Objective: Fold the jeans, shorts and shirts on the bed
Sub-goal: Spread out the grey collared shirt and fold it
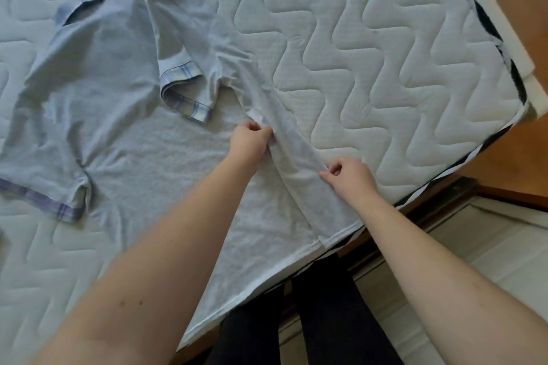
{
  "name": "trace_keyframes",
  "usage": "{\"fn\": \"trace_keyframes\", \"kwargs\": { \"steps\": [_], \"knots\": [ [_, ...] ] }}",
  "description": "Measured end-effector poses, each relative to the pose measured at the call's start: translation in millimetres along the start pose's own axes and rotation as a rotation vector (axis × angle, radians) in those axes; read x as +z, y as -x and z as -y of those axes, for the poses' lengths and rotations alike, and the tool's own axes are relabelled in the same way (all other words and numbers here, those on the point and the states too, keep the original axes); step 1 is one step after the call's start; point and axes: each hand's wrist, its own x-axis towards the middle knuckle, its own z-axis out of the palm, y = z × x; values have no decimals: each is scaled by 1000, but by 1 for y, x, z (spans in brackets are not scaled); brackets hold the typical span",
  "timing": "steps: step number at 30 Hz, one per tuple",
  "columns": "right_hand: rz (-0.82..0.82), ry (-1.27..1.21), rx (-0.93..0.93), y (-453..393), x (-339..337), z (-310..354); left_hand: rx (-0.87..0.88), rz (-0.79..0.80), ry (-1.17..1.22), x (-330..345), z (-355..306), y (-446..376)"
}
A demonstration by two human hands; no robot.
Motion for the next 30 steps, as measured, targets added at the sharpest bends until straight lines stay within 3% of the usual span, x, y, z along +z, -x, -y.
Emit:
{"fn": "trace_keyframes", "kwargs": {
  "steps": [6, 11, 15, 23, 26, 30],
  "knots": [
    [57, 191, -4, -6, -14, 12, 17, -121, 75, -16, 16, 1],
    [12, -28, -165, -21, -17, 48, -71, 29, 453, -20, 11, -5],
    [41, -76, -179, -37, -13, 81, -112, 152, 681, -23, -8, -15],
    [29, 72, -84, -48, -13, 90, -32, -104, 439, -34, -13, -32],
    [-49, 35, -100, -46, -14, 92, -34, -54, 532, -40, -16, -33],
    [-87, -78, -233, -53, -12, 111, -154, 98, 883, -43, -27, -34]
  ]
}}
